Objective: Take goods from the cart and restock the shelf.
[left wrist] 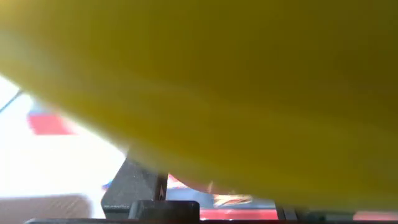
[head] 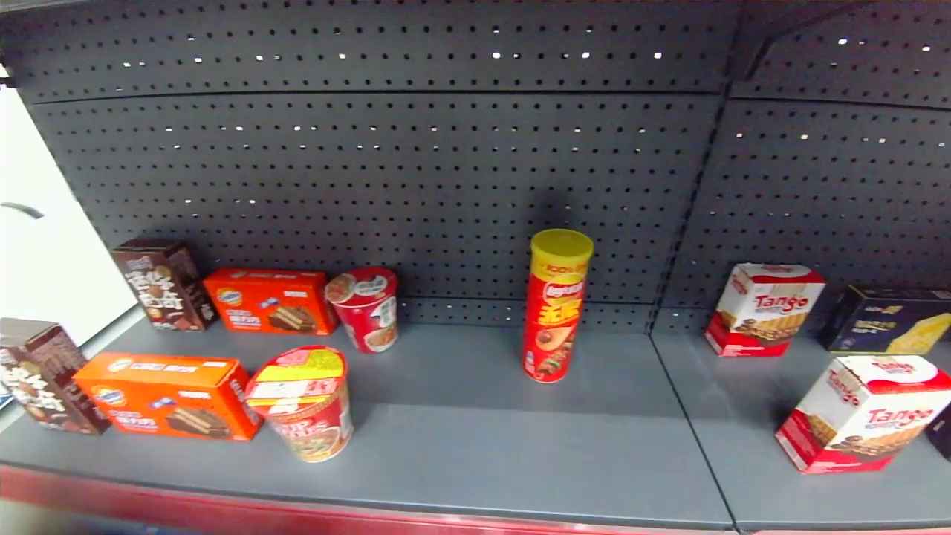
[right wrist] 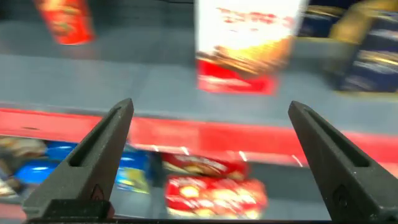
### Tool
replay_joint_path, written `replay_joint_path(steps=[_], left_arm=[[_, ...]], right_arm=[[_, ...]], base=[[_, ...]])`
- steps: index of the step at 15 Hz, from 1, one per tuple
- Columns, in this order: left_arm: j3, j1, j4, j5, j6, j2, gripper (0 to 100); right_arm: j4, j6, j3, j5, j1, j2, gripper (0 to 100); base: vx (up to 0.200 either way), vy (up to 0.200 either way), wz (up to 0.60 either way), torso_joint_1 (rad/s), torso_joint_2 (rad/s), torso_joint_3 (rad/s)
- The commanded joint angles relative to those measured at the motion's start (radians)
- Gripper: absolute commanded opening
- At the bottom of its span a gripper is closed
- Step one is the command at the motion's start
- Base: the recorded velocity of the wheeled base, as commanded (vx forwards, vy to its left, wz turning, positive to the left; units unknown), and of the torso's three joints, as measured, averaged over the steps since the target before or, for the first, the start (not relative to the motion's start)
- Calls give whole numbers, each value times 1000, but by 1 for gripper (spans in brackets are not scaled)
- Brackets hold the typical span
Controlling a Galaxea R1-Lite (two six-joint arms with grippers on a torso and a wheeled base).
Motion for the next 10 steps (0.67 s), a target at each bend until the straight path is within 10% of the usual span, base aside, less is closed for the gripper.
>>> replay_joint_path(steps=[1,10], left_arm=[[-36,0,87,1,1,-2,0],[-64,0,167,4,-2,-43,0]], right_arm=[[0,0,0,0,0,1,100],[0,0,0,0,0,1,100]], base=[[0,0,0,0,0,0],[0,0,0,0,0,0]])
